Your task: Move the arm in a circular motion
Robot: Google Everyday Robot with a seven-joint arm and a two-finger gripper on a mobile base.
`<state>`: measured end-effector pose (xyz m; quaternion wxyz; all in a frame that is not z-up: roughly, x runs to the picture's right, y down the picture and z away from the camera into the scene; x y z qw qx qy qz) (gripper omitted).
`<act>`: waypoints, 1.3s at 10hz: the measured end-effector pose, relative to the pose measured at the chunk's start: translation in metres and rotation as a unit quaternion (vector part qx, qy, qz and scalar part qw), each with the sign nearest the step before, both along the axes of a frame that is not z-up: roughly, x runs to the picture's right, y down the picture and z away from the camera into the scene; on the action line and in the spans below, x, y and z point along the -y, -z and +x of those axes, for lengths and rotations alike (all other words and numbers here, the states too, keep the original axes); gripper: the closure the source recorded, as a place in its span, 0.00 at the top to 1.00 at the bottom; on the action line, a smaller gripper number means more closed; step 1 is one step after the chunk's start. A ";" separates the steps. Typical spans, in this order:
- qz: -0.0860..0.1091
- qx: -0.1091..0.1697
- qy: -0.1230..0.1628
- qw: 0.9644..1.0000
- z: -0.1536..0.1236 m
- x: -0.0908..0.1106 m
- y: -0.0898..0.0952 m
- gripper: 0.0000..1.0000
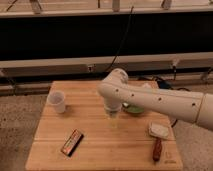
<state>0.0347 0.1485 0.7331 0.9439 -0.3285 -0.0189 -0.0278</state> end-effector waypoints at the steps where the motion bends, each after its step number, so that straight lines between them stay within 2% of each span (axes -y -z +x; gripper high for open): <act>1: 0.000 -0.001 -0.002 1.000 0.001 0.001 -0.002 0.80; 9: -0.009 -0.001 -0.008 1.000 -0.013 -0.004 -0.001 0.80; 11: -0.011 0.002 -0.006 1.000 -0.027 -0.005 -0.001 0.80; 13: -0.013 -0.002 -0.010 1.000 -0.022 -0.008 0.001 0.80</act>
